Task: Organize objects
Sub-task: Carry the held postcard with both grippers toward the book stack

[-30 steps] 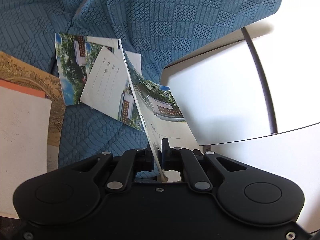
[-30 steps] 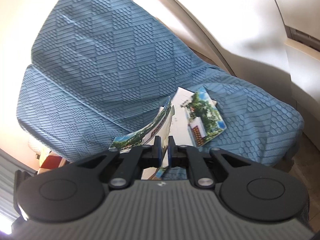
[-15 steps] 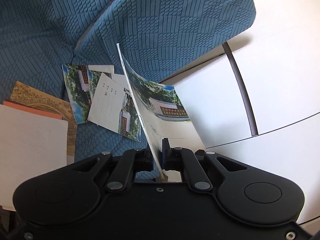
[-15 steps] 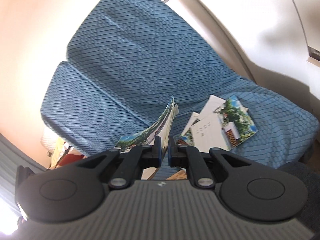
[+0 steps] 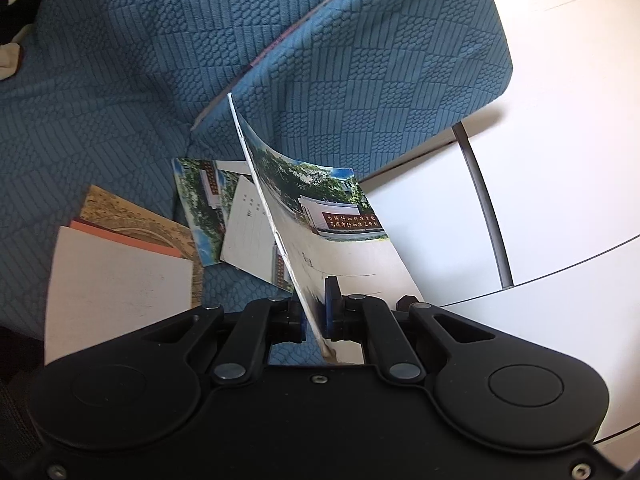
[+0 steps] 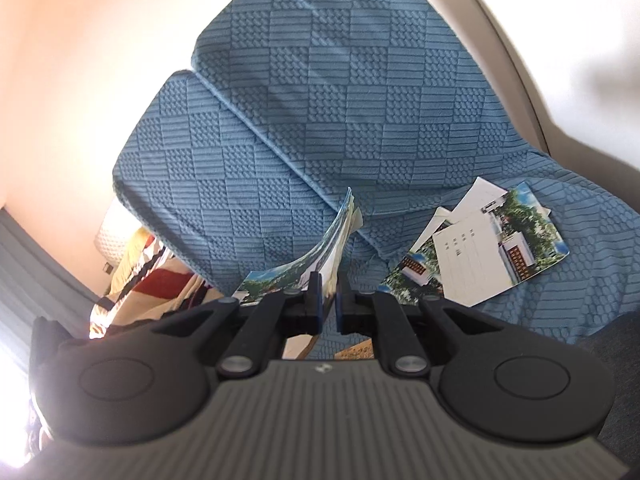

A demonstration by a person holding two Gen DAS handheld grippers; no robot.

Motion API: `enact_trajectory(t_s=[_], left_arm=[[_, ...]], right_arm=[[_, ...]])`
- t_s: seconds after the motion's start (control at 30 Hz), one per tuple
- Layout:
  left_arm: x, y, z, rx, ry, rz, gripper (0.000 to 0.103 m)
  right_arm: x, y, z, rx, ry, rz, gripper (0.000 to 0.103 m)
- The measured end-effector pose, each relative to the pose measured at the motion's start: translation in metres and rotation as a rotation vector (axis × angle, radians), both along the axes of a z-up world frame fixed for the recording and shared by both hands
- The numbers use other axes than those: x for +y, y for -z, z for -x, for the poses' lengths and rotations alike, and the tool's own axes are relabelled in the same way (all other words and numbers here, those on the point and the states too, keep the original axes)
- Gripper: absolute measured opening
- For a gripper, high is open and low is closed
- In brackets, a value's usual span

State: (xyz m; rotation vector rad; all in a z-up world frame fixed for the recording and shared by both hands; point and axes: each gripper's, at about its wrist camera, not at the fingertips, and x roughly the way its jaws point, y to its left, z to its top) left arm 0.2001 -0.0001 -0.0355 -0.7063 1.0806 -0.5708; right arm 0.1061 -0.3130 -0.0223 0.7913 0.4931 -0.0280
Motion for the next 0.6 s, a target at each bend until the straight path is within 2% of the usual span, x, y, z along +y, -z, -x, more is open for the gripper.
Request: enact_trajectory(t_s=[0.23, 0.6], left_arm=[[0.032, 0.022, 0.006, 0.018, -0.022, -0.029, 0.007], [0.066, 0.082, 0.019, 0.094, -0.050, -0.087, 0.007]], right_arm=[[0.027, 0.019, -0.007, 0.037, -0.053, 0.015, 0.008], [0.063, 0.064, -0.016, 0.131, -0.131, 0.053, 0.008]])
